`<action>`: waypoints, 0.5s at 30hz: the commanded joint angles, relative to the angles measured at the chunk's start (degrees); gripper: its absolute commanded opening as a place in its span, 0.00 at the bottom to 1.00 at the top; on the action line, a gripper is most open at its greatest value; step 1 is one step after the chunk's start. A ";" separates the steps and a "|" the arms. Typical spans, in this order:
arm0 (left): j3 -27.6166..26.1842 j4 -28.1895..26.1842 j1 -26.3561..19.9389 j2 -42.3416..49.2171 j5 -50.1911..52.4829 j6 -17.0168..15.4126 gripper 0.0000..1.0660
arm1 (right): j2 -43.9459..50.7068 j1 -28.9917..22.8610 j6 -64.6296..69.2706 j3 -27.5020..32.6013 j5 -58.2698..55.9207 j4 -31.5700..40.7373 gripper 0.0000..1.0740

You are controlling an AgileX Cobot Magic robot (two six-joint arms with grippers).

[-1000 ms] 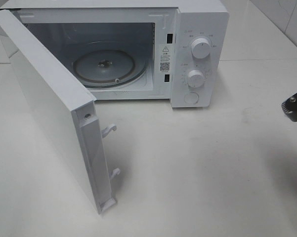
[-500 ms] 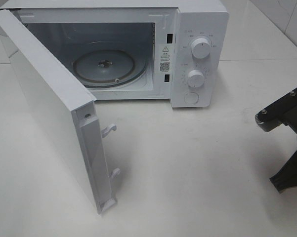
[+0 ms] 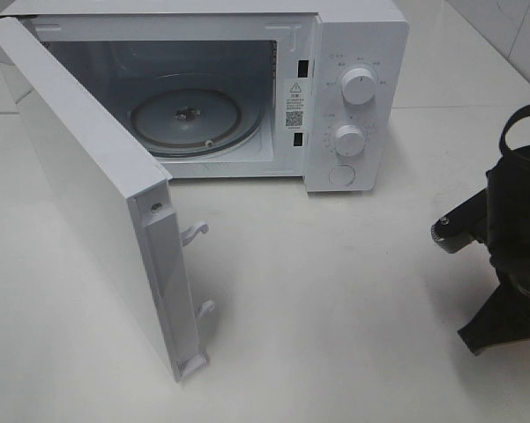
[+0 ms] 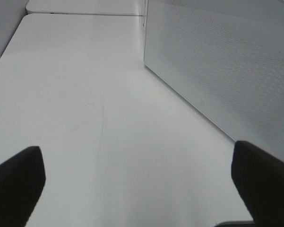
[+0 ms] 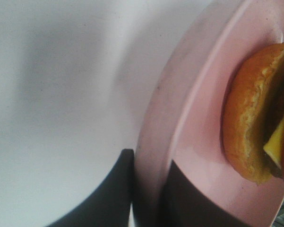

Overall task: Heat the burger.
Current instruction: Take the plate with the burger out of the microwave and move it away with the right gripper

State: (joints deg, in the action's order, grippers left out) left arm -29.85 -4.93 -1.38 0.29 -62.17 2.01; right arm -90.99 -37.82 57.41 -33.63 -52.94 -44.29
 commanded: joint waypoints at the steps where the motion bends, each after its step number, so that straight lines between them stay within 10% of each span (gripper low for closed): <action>1: 0.23 0.06 0.00 0.86 0.74 -0.40 0.94 | -1.20 0.17 2.29 0.52 -2.64 -3.61 0.08; 15: 0.23 0.06 0.00 0.86 0.74 -0.40 0.94 | -2.75 0.17 7.73 6.36 3.04 -4.01 0.09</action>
State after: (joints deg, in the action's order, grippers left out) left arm -29.85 -4.93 -1.38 0.29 -62.17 2.01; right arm -93.56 -37.82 64.17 -27.62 -46.87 -45.72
